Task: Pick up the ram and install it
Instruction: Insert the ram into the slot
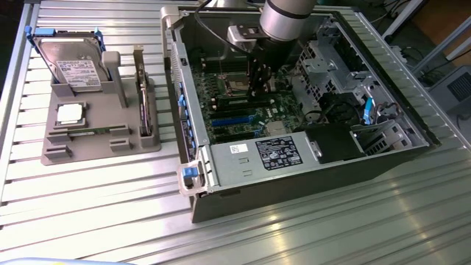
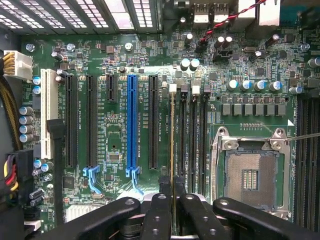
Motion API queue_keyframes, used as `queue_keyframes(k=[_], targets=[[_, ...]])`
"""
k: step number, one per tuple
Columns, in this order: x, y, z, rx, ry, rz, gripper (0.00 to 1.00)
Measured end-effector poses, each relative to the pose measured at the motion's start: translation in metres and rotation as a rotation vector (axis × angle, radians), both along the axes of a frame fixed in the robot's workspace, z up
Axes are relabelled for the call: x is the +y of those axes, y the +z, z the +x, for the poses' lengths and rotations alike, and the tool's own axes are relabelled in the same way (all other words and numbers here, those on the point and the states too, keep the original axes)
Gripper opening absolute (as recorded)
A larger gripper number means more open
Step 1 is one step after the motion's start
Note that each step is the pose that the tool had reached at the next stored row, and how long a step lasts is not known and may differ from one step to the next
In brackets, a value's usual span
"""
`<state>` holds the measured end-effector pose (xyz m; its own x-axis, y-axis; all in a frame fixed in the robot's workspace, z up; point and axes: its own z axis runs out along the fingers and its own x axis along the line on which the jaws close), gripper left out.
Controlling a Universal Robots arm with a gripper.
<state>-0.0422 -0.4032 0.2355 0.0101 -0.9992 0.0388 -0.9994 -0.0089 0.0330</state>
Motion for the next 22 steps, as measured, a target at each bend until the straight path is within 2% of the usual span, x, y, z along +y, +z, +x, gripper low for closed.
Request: queue_keyframes(k=[10, 14, 22], targets=[[0.0008, -0.0042, 0.0008, 0.0017, 0.0, -0.001, 0.13], [0.0007, -0.0041, 0.0062, 0.0025, 0.0, -0.0013, 0.13], [0.0008, -0.0046, 0.0068, 0.0024, 0.033, -0.001, 0.13]])
